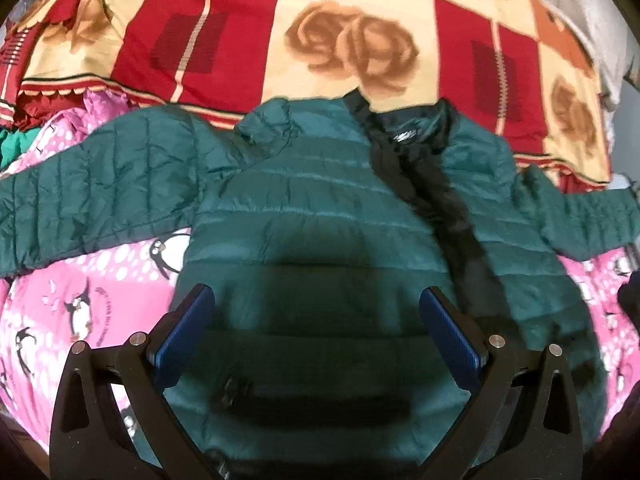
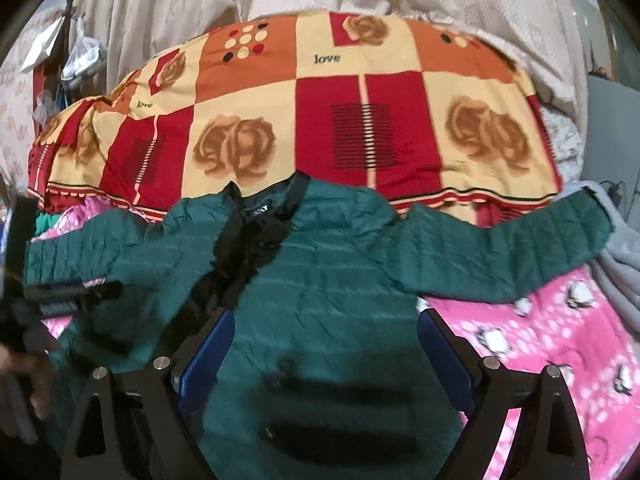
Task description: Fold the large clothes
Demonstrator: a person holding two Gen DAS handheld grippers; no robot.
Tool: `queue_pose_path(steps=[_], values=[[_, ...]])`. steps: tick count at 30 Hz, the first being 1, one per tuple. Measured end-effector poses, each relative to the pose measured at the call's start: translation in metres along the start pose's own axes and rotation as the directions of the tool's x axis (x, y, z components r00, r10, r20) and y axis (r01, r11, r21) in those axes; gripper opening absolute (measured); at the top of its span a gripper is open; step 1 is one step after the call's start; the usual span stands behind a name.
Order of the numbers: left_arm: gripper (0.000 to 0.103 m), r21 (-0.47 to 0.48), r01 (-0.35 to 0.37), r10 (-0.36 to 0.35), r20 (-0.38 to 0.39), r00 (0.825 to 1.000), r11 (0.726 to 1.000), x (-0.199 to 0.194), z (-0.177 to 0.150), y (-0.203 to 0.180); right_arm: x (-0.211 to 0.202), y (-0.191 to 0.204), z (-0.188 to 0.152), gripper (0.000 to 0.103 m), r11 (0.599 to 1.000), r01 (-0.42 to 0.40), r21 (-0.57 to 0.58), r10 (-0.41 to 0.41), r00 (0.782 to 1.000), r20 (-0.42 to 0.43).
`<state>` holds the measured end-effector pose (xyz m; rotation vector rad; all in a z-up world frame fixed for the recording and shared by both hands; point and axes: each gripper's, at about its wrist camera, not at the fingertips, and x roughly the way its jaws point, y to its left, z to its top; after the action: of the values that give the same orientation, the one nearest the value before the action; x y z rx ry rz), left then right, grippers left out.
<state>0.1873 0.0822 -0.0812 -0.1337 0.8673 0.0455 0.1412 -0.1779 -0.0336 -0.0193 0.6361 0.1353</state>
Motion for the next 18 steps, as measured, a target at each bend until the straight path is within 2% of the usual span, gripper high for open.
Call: queue_pose_path(steps=[2,5,8,10,12,18], values=[[0.103,0.004,-0.034,0.034,-0.024,0.999,0.999,0.010,-0.001,-0.002,0.022,0.007,0.006,0.091,1.000,-0.012,-0.002,0.012,1.000,-0.028],[0.103,-0.014,-0.044,0.044,-0.046,0.998,0.999,0.021,-0.004,-0.003,0.050,0.016,0.007,0.091,0.999,-0.046,0.005,0.046,0.997,-0.068],[0.103,0.039,-0.100,0.102,-0.063,0.993,0.994,0.028,-0.008,-0.013,0.071,0.019,-0.006,0.091,0.997,-0.070,0.032,0.073,0.993,-0.095],[0.103,0.064,-0.125,0.128,-0.059,0.990,0.990,0.031,-0.011,-0.017,0.086,0.020,-0.018,0.091,0.996,-0.072,0.046,0.079,0.984,-0.159],[0.103,0.062,-0.128,0.131,-0.061,0.989,0.990,0.033,-0.011,-0.017,0.095,0.024,-0.023,0.091,0.997,-0.064,0.032,0.069,0.976,-0.207],[0.103,0.037,-0.115,0.117,-0.072,0.990,0.993,0.036,-0.011,-0.013,0.104,0.029,-0.030,0.093,0.999,-0.044,-0.014,0.040,0.968,-0.248]])
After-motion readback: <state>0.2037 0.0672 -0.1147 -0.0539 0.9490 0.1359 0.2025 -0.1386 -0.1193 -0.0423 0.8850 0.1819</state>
